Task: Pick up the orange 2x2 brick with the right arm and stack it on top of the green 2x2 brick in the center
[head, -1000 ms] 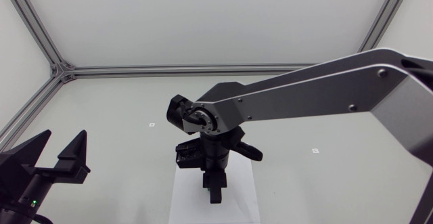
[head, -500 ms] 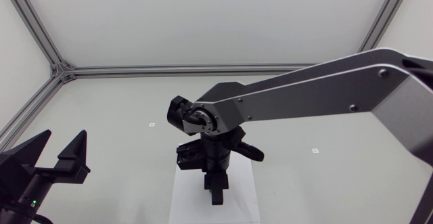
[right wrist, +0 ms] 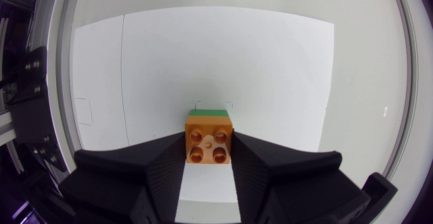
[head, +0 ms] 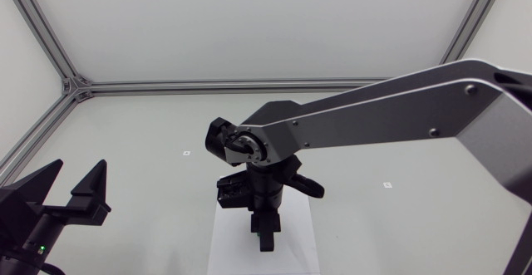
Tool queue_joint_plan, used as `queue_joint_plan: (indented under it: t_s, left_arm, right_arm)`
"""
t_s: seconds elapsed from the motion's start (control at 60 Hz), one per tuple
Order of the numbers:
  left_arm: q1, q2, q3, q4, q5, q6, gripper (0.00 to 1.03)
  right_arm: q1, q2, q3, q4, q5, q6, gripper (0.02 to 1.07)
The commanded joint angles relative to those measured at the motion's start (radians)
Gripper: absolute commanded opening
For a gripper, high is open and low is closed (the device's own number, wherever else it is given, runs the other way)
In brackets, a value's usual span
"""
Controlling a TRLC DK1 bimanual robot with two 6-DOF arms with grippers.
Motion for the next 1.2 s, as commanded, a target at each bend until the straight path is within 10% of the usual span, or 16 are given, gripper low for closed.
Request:
queue_joint_plan:
  t_s: [0.0, 1.183]
  left_arm:
    - [0.002, -0.008, -0.041, -0.013, 0.004, 0.013, 0.99]
    - [0.002, -0.008, -0.041, -0.015, 0.004, 0.013, 0.99]
  right_arm:
    - [0.013, -0.003, 0.010, 0.011, -0.006, 0.019, 0.20]
    - [-0.004, -0.003, -0.005, 0.034, 0.003, 0.006, 0.20]
